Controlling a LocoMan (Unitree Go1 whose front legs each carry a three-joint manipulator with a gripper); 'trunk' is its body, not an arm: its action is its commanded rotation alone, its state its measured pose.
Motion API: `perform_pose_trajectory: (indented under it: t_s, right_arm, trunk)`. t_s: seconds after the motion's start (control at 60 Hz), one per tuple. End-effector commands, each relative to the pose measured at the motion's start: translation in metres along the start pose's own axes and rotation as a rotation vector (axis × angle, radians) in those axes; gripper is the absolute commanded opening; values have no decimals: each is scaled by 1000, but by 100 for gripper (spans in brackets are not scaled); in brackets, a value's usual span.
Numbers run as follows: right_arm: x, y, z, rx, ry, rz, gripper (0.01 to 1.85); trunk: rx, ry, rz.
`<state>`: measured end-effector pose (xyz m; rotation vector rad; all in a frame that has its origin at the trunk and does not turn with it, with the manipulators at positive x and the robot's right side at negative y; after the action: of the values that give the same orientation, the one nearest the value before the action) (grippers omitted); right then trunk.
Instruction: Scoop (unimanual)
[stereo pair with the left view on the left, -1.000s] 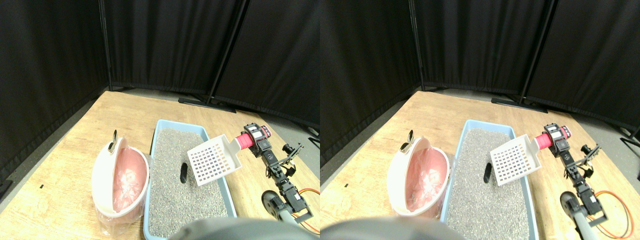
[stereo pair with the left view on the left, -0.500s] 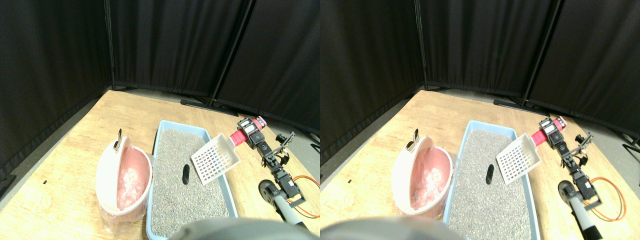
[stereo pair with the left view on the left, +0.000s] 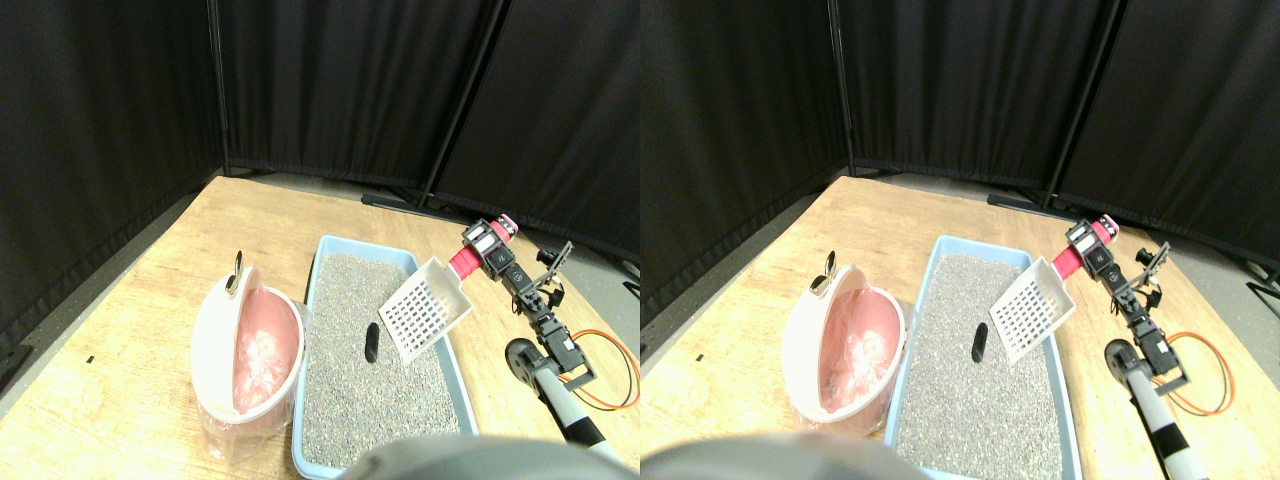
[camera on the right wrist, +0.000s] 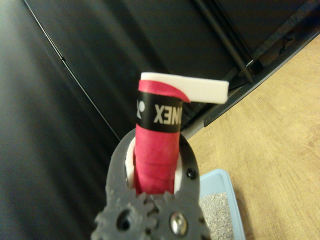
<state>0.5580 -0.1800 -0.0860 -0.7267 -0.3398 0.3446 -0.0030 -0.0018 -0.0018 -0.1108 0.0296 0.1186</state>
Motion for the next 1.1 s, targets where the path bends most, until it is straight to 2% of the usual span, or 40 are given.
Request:
perform_pose_trajectory:
  t_s: [0.017,0.233,0.333,0.35,0.383,0.45,0.5,0.6,0.75,0.767,0.783,0.817,0.833,0.85,0.867,0.9,0.95,0.983,1.067,1.1]
  right_arm:
    - [2,6,9,-41,-43,29,5]
    - [-3,35,15,-18,9,97,5]
    - [-6,57,14,19,42,140,5]
    - [-7,71,11,30,60,167,5]
    - [-8,75,10,39,61,172,5]
    - [-12,99,5,95,106,198,5]
    - [-16,114,1,148,109,209,5]
    - [-19,121,-2,212,111,215,5]
    - [-14,106,3,276,136,170,5]
    - [-13,104,4,319,144,150,8]
    - [-12,102,5,361,160,123,25]
    - [-11,99,6,402,179,84,34]
    - [-11,97,6,422,189,68,27]
    - [-11,97,6,422,189,68,27]
    - [-11,94,7,472,219,29,5]
    - [-10,87,7,514,224,-14,5]
    - [-9,81,5,584,198,-37,5]
    - [-9,75,5,632,224,-76,5]
    - [-9,67,3,701,215,-127,5]
    - [-10,61,3,759,236,-171,5]
  trunk:
    - [-6,26,18]
    - [-9,35,21]
    - [-14,44,22]
    - [-14,47,23]
    - [-16,50,24]
    - [-18,53,31]
    - [-20,57,34]
    - [-22,63,34]
    - [-24,65,27]
    - [-24,65,26]
    - [-24,65,26]
    - [-25,65,25]
    - [-25,63,24]
    - [-25,63,24]
    - [-26,62,25]
    - [-27,62,26]
    - [-27,58,27]
    - [-28,57,28]
    - [-28,56,27]
    - [-28,57,26]
